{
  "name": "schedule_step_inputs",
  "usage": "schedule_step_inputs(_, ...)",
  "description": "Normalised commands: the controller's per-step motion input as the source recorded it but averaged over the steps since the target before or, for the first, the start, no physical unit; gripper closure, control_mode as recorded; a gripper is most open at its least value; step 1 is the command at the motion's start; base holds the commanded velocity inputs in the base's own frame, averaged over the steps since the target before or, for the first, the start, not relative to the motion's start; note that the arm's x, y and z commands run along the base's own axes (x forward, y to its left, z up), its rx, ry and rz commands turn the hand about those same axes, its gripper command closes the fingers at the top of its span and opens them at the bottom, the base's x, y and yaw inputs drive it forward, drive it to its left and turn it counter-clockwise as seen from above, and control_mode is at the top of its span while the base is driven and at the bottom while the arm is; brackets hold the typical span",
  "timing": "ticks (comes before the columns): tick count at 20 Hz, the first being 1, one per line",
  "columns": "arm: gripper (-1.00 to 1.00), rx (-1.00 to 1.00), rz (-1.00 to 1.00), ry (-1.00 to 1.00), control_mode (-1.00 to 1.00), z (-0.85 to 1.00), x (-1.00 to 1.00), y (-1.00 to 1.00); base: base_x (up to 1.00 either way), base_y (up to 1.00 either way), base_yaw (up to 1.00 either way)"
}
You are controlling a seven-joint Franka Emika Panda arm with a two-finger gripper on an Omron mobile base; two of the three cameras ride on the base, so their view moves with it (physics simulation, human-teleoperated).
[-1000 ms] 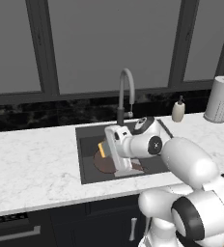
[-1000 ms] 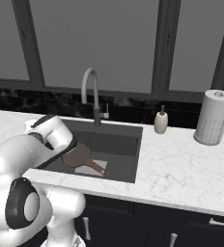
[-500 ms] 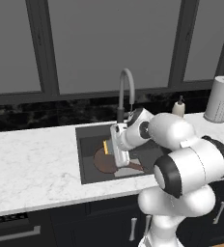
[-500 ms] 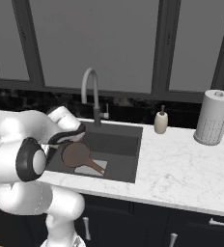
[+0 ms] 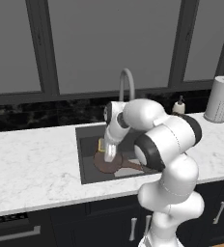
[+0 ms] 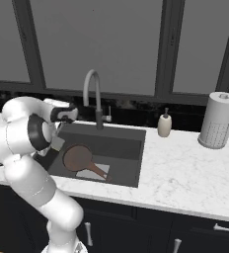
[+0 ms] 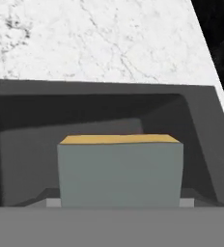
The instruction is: Pick the pan and sponge and place them into the sink. Then turn on the water.
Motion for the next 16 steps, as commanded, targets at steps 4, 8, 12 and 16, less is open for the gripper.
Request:
schedule_step_inputs(4, 1.00, -0.10, -0.21, 0.02, -1.00, -0.23, 0.48, 0.18, 0.00, 0.00, 0.00)
schedule_step_inputs(8, 1.00, -0.09, -0.18, 0.02, -1.00, -0.59, 0.32, 0.00, 0.00, 0.00, 0.00)
schedule_step_inputs(12, 1.00, -0.01, -0.09, 0.03, -1.00, -0.67, 0.27, -0.07, 0.00, 0.00, 0.00)
schedule_step_inputs(16, 1.00, 0.00, -0.04, 0.00, -1.00, -0.46, 0.39, -0.09, 0.00, 0.00, 0.00)
